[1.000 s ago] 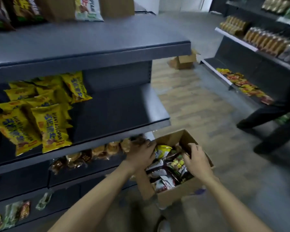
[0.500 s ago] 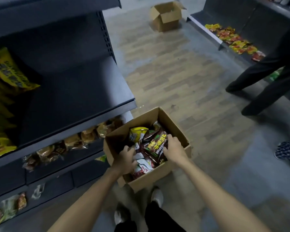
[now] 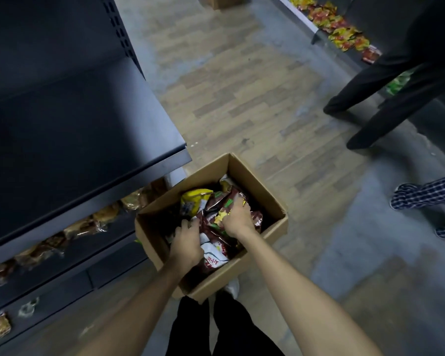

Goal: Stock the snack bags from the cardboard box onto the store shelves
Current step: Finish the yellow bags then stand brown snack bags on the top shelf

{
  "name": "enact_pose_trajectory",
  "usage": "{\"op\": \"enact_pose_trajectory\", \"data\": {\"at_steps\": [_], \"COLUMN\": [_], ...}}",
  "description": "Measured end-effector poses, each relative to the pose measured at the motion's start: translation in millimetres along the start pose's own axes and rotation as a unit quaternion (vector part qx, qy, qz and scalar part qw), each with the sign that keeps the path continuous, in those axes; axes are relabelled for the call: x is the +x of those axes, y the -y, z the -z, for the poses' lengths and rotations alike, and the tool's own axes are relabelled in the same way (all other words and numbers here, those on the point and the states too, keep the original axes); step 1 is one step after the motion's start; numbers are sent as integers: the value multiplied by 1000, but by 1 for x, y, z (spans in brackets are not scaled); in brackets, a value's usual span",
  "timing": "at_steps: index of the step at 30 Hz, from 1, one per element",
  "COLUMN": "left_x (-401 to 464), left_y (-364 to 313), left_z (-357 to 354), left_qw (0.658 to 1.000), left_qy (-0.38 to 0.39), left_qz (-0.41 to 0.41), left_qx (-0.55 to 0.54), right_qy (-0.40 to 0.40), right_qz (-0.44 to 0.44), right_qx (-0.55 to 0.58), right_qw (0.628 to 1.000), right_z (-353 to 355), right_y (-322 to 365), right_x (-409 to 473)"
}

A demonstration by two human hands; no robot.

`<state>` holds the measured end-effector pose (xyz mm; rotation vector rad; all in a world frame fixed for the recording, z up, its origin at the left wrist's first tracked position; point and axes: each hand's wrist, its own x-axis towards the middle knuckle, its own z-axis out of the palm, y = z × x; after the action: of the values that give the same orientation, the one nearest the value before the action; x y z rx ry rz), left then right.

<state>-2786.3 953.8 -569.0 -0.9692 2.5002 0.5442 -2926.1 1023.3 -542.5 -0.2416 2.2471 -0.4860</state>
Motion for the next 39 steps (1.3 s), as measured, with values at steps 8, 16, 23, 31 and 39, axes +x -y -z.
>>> {"op": "enact_pose_trajectory", "data": {"at_steps": [8, 16, 23, 31, 39], "left_x": [24, 30, 35, 32, 7], "left_y": [25, 39, 37, 30, 5], "left_z": [-7, -32, -34, 2, 56], "left_qw": [998, 998, 994, 992, 998], "left_qy": [27, 19, -53, -24, -10], "left_qz": [-15, -52, -70, -94, -53], "left_qx": [-59, -33, 66, 87, 46], "right_qy": [-25, -68, -71, -116, -135], "right_qz": [-66, -67, -72, -33, 82], "right_qx": [-33, 19, 32, -47, -99], "right_qw": [997, 995, 994, 992, 982], "right_z": [-39, -56, -56, -35, -2], "right_y": [16, 16, 19, 25, 21], "right_x": [25, 34, 40, 15, -23]}}
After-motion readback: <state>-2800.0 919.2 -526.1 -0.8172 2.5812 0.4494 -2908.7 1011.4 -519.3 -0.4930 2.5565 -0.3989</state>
